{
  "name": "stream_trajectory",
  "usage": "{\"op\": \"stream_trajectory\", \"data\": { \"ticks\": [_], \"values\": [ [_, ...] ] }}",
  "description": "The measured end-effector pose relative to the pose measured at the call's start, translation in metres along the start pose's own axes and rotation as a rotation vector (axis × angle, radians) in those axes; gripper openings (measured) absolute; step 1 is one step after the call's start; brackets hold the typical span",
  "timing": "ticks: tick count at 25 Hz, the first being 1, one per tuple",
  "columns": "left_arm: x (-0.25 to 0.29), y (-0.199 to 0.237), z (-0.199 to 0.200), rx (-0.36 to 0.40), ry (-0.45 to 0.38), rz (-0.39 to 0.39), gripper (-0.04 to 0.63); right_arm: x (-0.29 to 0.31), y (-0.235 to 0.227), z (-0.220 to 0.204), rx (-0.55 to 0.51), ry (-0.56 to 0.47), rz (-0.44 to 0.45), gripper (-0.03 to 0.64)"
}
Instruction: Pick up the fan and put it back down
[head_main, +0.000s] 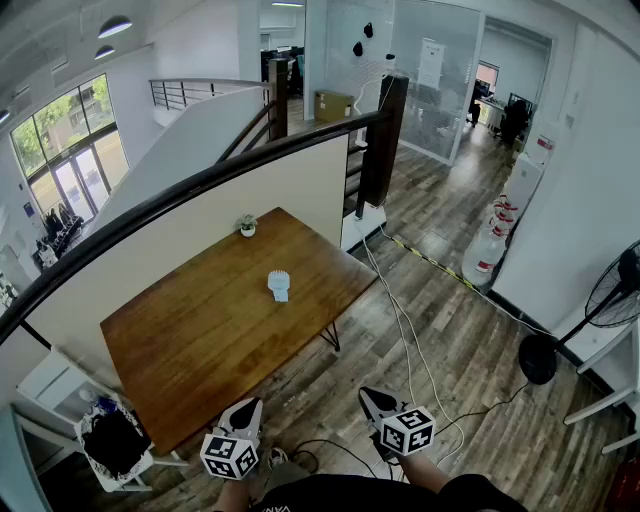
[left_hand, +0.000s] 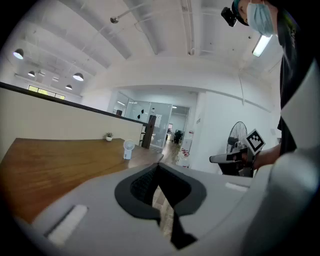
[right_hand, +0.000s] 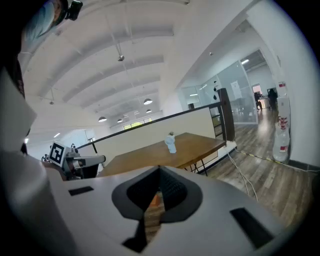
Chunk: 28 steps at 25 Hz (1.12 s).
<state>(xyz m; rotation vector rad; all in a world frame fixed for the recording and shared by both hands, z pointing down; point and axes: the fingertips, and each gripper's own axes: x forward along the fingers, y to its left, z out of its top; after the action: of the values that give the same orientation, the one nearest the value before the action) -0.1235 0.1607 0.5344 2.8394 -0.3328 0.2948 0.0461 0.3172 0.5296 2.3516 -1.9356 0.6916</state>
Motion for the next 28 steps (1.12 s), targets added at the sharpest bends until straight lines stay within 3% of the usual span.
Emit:
{"op": "stream_trajectory", "data": {
  "ticks": [10, 18, 20, 21, 23, 28],
  "values": [
    [-0.025, -0.05, -0.023, -0.012, 0.006, 0.029, 0.011, -0.038, -0.007, -0.011, -0.014, -0.022, 0.043, 0.012],
    [-0.023, -0.07, -0.016, 0.035, -0.019, 0.01, 0.012, -0.047, -0.006, -0.009, 0.024, -0.096, 0.079, 0.012],
    [-0.019, -0.073, -0.015, 0.034, -0.019, 0.002, 0.014, -0.043, -0.008, -0.006, 0.037, -0.106, 0.09, 0.073],
    [-0.016, -0.074, -0.015, 0.03, -0.017, -0.005, 0.05, -0.04, -0.009, -0.005, 0.039, -0.102, 0.092, 0.152],
    [-0.009, -0.074, -0.017, 0.022, -0.005, -0.013, 0.229, -0.034, -0.01, -0.006, 0.036, -0.085, 0.095, 0.19],
    [0.014, -0.053, -0.019, 0.006, 0.022, -0.015, 0.232, -0.005, -0.016, -0.003, 0.042, -0.052, 0.11, 0.196]
  ]
}}
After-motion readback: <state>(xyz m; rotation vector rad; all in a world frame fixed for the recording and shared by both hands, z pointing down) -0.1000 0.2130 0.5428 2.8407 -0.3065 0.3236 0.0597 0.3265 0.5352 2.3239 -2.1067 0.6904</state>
